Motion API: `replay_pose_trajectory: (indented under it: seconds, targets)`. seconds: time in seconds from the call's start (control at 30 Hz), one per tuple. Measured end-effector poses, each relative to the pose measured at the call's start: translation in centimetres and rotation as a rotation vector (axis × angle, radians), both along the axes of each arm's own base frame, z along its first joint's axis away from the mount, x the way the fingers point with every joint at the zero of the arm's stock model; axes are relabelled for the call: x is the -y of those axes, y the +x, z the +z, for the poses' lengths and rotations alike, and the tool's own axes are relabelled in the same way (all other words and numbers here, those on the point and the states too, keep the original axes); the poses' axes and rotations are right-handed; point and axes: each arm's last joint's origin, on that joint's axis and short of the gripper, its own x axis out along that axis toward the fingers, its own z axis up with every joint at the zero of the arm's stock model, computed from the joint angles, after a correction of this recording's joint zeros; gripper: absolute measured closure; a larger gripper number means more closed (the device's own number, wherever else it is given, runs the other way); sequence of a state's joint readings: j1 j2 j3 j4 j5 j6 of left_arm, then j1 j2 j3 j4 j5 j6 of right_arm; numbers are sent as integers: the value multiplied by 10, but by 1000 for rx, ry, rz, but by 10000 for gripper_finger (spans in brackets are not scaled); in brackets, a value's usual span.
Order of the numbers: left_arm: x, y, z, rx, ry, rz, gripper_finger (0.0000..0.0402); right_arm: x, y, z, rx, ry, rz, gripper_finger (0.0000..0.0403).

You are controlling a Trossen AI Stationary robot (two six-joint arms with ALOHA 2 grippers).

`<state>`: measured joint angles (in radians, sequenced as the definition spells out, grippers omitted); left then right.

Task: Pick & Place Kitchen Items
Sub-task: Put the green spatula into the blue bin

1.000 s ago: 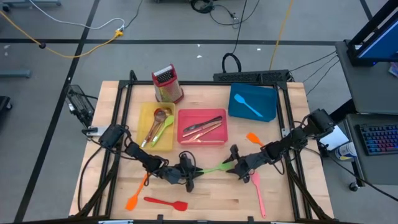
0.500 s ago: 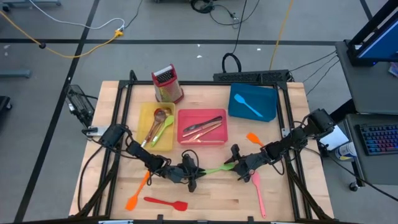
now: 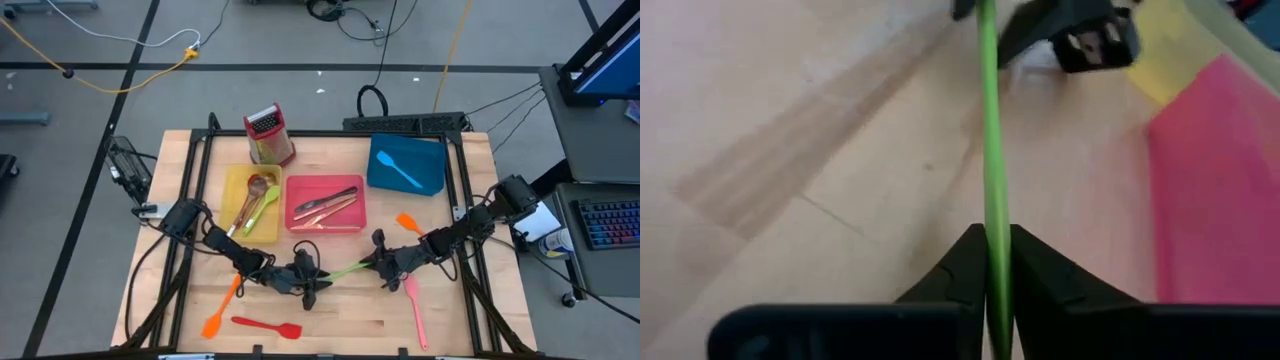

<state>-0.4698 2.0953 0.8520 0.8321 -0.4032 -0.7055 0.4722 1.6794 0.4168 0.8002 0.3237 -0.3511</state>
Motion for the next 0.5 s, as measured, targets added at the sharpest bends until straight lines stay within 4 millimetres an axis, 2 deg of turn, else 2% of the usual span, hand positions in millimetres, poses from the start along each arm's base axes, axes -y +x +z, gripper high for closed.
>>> replay_pose_trajectory:
  seconds: [0.17,0.5]
  targets:
    - [-2,1,0,3,8,22,252,-3,-1,0,-19,74,23,386]
    - [-9,4,1,21,21,92,270,-14,-9,-2,-80,252,-58,384]
